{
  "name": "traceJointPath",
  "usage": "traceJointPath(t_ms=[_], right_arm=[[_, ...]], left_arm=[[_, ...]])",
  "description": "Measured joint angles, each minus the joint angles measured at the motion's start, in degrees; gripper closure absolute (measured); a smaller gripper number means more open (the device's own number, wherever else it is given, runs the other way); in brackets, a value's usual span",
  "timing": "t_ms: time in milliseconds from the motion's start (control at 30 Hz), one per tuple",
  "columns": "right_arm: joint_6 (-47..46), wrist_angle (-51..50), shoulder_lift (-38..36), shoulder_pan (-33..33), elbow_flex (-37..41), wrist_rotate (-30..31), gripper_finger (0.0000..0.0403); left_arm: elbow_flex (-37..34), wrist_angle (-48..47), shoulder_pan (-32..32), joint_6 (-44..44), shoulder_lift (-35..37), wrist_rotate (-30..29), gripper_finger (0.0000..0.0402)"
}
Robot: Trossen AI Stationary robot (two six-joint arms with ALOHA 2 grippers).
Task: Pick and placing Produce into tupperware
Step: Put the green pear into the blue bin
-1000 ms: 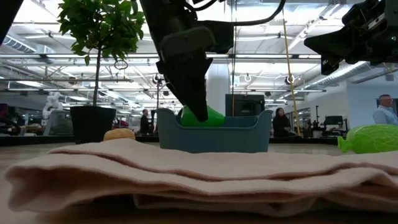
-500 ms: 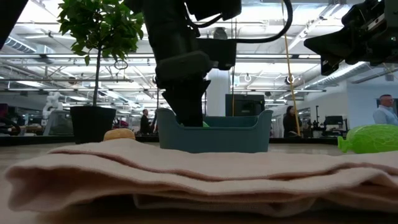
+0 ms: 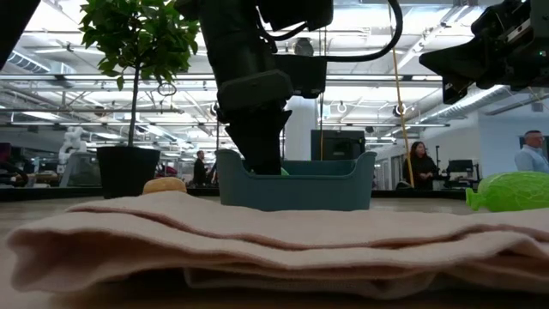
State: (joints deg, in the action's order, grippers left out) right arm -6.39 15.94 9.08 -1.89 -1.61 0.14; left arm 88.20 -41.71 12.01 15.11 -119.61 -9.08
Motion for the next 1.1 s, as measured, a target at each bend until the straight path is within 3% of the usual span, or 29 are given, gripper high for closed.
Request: traceJointPath(t_ms=[433,833,1100], right_arm=[[0.0,0.0,0.0,0.0,0.0,0.0,0.0403],[0.0,0.0,0.0,0.0,0.0,0.0,0.0403],[0.0,0.0,0.0,0.0,0.0,0.0,0.0403]], left_arm=[[0.0,0.0,0.0,-0.7,0.0,0.1,0.0162],[0.0,-0.1,0.0,-1.3,-0.3,1.4,0.0104],[0.0,-0.1,0.0,-1.7,-0.3,1.3,0.0101]])
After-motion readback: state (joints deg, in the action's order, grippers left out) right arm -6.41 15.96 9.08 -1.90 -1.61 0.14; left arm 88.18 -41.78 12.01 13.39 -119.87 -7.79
